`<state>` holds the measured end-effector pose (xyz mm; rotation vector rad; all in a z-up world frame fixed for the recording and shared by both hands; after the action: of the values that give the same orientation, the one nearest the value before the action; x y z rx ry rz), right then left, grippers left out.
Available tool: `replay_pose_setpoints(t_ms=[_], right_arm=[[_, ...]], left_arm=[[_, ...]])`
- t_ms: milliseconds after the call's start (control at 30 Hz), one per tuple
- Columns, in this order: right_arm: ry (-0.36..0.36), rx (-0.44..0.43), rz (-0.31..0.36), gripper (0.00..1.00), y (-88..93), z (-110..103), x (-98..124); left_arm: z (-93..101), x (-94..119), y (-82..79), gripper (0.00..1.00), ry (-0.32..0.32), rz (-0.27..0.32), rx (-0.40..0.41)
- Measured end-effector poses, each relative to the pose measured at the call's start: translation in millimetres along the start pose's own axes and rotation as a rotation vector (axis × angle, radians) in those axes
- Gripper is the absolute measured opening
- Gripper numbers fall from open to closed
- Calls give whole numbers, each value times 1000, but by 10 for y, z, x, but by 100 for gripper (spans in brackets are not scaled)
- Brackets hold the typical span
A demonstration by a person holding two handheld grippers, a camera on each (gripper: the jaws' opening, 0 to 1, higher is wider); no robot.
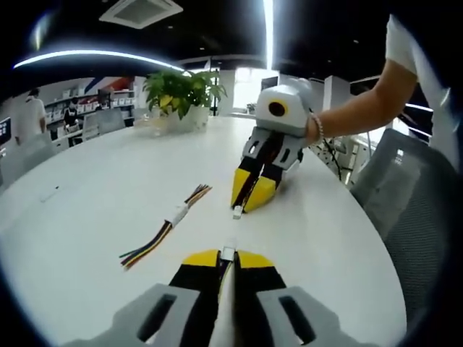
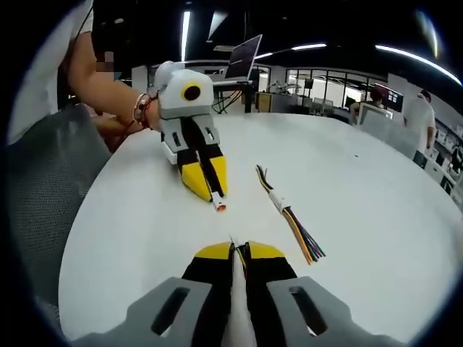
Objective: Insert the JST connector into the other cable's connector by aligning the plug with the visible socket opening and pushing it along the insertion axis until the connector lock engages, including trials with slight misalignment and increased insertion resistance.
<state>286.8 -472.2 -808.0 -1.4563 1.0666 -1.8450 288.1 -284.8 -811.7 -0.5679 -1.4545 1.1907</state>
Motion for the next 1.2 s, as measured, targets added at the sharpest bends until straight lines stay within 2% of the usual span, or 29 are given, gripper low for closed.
replay_pose_setpoints(t_ms=[467,733,1200], right_arm=[[-17,12,-25,2,-21,-30,41],[1,12,-17,2,-112,8,114],[18,28,14,2,-290,-1,136]], left_arm=[[20,41,-84,0,27,-15,-32],[29,84,-154,0,33,-28,-67],[37,179,-293,0,11,-3,-92]])
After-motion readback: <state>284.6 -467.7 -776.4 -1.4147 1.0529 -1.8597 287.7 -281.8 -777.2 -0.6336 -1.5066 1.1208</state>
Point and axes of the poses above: the point that each gripper's makers call its tool centre point, and the gripper's own axes: x roughly backward along the fingers, z roughly to its right, y roughly out of its underside, the point moved 8 cm from there along x, roughly backward along the fingers, and after that the axes turned 5 degrees about x, right-handed, at the moved point
